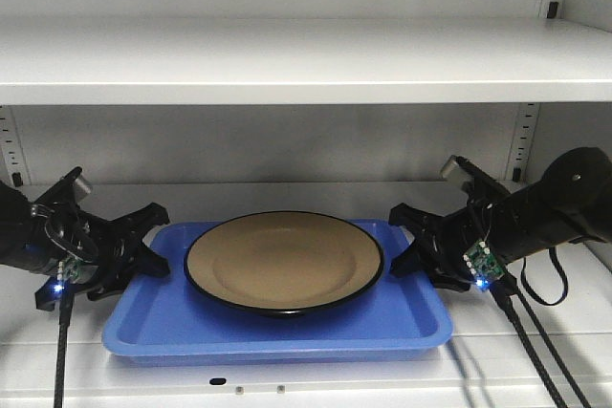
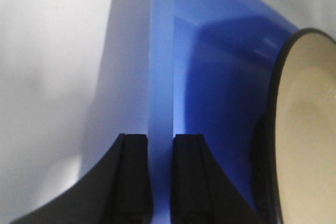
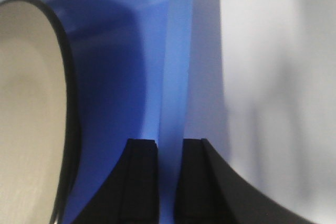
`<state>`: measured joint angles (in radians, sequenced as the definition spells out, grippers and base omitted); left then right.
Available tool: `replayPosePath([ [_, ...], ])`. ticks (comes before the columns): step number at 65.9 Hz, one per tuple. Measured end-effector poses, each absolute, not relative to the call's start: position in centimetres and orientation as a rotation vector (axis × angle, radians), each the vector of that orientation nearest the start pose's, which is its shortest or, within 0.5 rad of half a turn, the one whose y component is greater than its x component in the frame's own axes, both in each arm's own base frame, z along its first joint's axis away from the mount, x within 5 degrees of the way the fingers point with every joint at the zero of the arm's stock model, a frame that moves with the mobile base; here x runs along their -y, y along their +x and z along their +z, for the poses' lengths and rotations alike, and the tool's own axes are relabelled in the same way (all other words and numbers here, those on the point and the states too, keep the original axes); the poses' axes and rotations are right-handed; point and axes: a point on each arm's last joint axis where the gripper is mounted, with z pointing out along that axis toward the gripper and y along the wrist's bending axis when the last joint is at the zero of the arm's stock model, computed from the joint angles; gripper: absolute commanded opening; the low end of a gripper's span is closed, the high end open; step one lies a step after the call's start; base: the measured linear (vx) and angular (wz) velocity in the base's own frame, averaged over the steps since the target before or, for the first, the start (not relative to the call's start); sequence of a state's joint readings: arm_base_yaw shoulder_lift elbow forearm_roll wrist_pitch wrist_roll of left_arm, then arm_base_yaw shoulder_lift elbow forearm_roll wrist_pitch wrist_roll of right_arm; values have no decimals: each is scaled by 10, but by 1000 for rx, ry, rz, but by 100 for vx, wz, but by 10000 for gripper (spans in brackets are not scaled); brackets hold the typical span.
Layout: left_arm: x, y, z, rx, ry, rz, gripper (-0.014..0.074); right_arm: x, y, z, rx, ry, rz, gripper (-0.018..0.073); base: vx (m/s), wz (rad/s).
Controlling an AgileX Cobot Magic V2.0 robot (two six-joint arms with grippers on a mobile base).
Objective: Place disk in tray to left cabinet
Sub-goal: 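Push the tray onto the shelf and lower it with both grippers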
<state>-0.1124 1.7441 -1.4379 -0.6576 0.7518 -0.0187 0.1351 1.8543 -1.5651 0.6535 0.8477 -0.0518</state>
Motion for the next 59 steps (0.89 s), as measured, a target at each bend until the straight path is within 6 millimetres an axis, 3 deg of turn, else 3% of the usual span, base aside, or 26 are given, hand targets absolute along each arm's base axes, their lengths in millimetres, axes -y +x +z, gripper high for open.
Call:
replayPosePath([
  [13, 81, 386, 298, -2453, -275, -781, 102, -98, 406, 288, -2533, 132, 798, 104, 0, 0],
  [39, 82, 386, 296, -2460, -199, -695, 391, -98, 406, 286, -2544, 84, 738, 357, 0, 0],
  [50, 77, 382, 306, -2432, -185, -668, 416, -93, 405, 294, -2512, 99, 730, 368, 0, 0],
  [59, 68, 377, 320, -2384, -199, -656, 414, -82, 404, 310, -2431, 133, 713, 368, 0, 0],
])
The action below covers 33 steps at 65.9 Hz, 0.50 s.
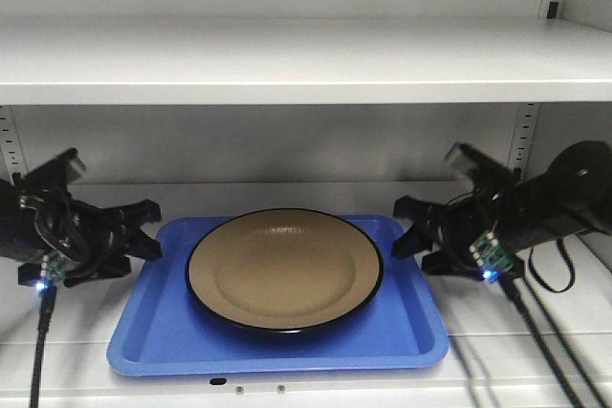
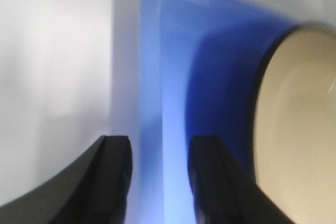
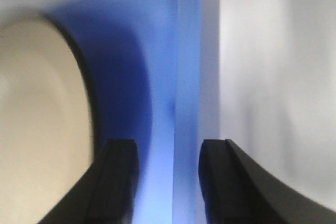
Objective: Place disk in tray to left cabinet
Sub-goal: 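Push the tray onto the shelf and lower it with both grippers, then open both grippers and release the tray edges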
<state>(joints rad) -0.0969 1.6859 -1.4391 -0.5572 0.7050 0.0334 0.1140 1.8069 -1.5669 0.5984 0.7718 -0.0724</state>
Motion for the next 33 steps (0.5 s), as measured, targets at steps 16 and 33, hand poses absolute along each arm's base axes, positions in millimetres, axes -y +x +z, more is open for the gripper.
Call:
replayPosePath([
  [16, 64, 376, 326, -2364, -204, -648, 414, -78, 404, 318, -2401, 144, 712, 368, 0, 0],
  [33, 64, 376, 326, -2364, -204, -648, 414, -78, 403, 318, -2406, 143, 714, 368, 0, 0],
])
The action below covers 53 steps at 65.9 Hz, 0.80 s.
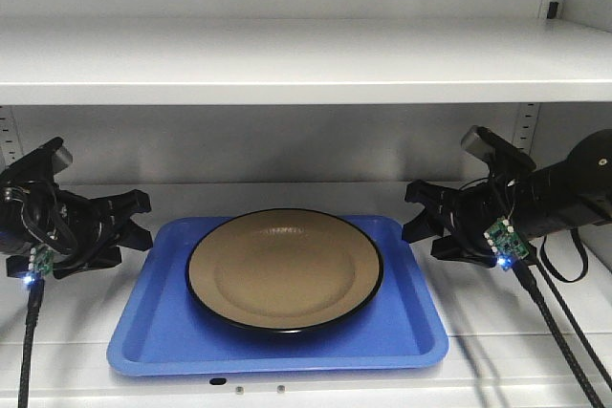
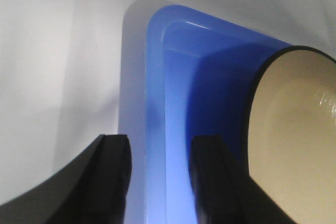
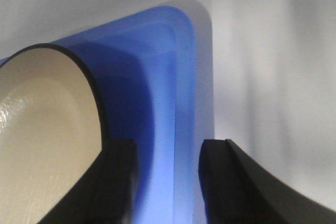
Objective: Place disk in tray to left cabinet
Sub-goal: 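Open both grippers and release the tray edges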
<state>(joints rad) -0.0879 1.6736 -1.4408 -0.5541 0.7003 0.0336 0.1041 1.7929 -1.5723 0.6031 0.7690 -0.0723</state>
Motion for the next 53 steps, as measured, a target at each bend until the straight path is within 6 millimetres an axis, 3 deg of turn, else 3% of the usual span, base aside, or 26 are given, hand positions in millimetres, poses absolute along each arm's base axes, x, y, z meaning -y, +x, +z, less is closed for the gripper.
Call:
replayPosePath([
  [20, 64, 376, 325, -2366, -201, -642, 414, -78, 403, 318, -2407, 142, 714, 368, 0, 0],
  [28, 59, 361, 317, -2363, -210, -593, 405, -78, 403, 318, -2407, 142, 714, 368, 0, 0],
  [38, 48, 317, 310, -2270, -257, -524, 370, -78, 403, 318, -2407, 142, 714, 368, 0, 0],
  [53, 31, 221, 320, -2022, -253, -439, 225, -78, 403, 318, -2407, 142, 714, 368, 0, 0],
])
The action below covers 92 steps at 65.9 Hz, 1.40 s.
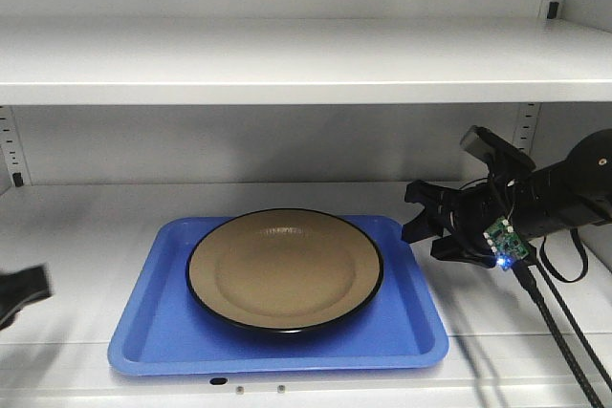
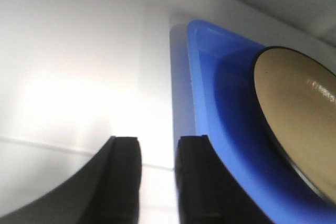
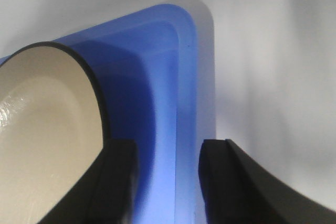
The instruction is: Place disk in tray to left cabinet
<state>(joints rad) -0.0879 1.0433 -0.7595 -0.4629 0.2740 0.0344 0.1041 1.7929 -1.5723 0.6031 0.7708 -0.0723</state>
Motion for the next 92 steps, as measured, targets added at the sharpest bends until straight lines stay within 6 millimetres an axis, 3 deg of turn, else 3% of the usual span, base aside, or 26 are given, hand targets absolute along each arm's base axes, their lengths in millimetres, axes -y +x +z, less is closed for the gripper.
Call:
replayPosePath([
  [17, 13, 142, 272, -1882, -124, -233, -8, -78, 403, 318, -2408, 142, 715, 368, 0, 0],
  [41, -2, 78, 216, -1740, -101, -48, -7, -78, 403, 318, -2408, 142, 715, 368, 0, 0],
  [50, -2, 65, 194, -1689, -71, -19, -6, -78, 403, 318, -2408, 142, 715, 368, 0, 0],
  [56, -1, 58, 193, -1639, -62, -16, -6, -78, 403, 317, -2408, 143, 714, 368, 0, 0],
  [92, 0, 55, 182, -1753, -55, -21, -6, -79, 402, 315, -2429, 137, 720, 368, 0, 0],
])
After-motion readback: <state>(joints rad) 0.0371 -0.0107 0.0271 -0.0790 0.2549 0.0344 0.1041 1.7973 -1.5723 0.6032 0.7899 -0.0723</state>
